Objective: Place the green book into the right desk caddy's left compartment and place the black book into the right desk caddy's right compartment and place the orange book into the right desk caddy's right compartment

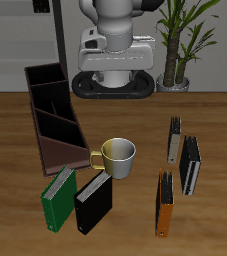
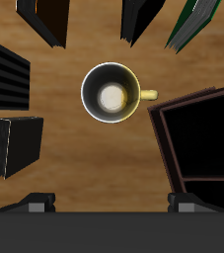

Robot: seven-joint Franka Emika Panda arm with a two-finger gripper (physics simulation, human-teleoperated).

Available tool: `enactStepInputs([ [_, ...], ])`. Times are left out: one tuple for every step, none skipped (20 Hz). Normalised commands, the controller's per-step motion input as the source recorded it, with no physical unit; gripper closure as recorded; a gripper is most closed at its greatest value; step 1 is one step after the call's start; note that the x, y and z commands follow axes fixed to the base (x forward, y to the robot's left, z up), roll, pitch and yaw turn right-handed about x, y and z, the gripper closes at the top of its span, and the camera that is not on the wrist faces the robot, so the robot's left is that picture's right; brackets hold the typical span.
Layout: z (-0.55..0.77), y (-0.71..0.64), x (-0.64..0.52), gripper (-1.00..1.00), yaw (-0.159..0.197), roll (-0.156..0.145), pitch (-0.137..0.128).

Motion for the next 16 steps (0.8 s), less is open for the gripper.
enactStepInputs([
  [-0.01,-0.08,0.00,-1.00,0.059,-0.041,-0.019],
  [-0.06,-0.06,-0.01,-1.00,-0.002,-0.012,0.010],
  [-0.03,-0.12,0.07,-1.00,-0.060,-0.057,0.025],
  [-0.06,-0.05,-0.04,-1.00,0.054,-0.025,-0.020],
  [0.02,-0.12,0.13,-1.00,0.105,-0.047,-0.041],
  [0.03,-0.28,0.32,-1.00,-0.066,-0.116,0.023],
  [0.06,-0.09,0.09,-1.00,0.025,-0.050,-0.059],
  [0.00,0.00,0.00,-1.00,0.000,0.000,0.000],
  [0.14,-0.16,0.27,-1.00,0.140,-0.076,-0.083],
  [0.18,-0.15,0.70,-1.00,-0.134,-0.032,0.063],
  [0.15,0.12,0.49,-1.00,0.329,0.134,-0.048],
  [0.10,-0.18,0.26,-1.00,0.013,-0.117,-0.084],
  [0.08,-0.03,0.50,-1.00,-0.010,0.033,0.031],
  [0.11,-0.08,0.29,-1.00,0.179,-0.018,-0.039],
  [0.21,-0.32,0.50,-1.00,0.073,-0.189,-0.117],
  [0.08,0.04,0.54,-1.00,-0.054,0.112,0.075],
])
